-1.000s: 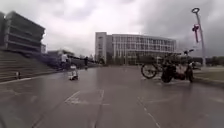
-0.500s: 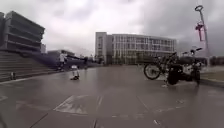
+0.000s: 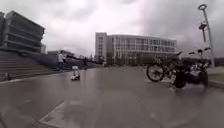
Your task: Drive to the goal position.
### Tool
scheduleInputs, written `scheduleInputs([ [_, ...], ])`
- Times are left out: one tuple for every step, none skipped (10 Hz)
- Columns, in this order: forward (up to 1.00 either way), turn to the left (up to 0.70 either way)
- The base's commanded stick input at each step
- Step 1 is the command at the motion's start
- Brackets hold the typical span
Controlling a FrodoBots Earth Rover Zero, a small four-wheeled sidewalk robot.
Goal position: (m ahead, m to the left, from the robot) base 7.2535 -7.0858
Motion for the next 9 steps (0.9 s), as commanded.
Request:
scheduleInputs([
  [0.70, 0.00],
  [0.70, 0.00],
  [0.70, 0.00],
  [0.70, 0.00],
  [0.70, 0.00],
  [0.70, 0.00],
  [0.70, 0.00],
  [0.70, 0.00],
  [0.70, 0.00],
])
